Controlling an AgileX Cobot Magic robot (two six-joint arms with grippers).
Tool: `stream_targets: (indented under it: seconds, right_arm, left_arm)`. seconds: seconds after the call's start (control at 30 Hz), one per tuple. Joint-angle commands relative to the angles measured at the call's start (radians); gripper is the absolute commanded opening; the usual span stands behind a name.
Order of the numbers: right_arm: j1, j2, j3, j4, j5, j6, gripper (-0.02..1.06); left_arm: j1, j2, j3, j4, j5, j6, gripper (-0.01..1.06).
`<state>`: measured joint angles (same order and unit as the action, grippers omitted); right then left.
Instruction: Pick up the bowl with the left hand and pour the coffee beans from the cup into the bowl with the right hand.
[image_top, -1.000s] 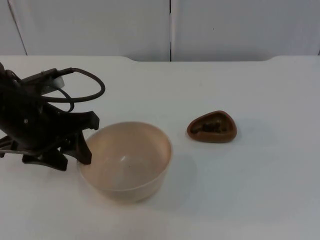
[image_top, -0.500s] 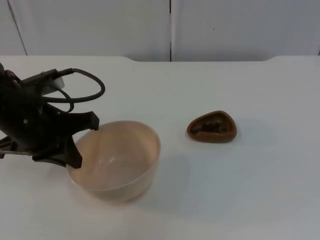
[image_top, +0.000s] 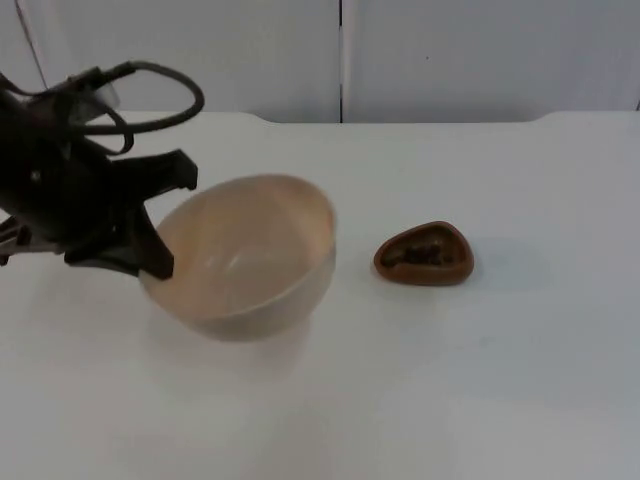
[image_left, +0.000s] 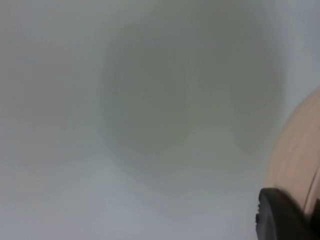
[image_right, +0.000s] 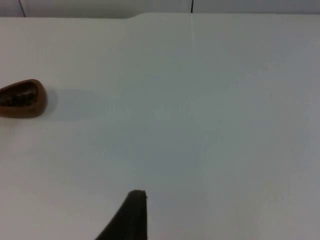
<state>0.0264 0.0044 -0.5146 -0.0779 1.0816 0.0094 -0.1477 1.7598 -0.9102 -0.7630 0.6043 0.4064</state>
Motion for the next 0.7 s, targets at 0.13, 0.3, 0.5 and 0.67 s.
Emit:
stream_targets:
  seconds: [0.13, 0.3, 0.5, 0.67]
  right_arm:
    - [-0.004, -0.004, 0.000, -0.006, -0.004, -0.001, 1.05]
    - [-0.004, -0.004, 0.000, -0.006, -0.004, -0.001, 1.05]
    - [-0.004, -0.004, 0.000, -0.006, -0.004, -0.001, 1.05]
    - [-0.004, -0.004, 0.000, -0.006, -0.004, -0.001, 1.05]
  left_arm:
    - [-0.037, -0.015, -0.074, 0.121, 0.087, -0.126, 0.00]
    - [-0.134, -0.015, -0.120, 0.354, 0.091, -0.322, 0.00]
    - [-0.228, -0.015, -0.137, 0.481, 0.069, -0.422, 0.00]
    - [-0.231, -0.015, -0.137, 0.484, 0.067, -0.406, 0.00]
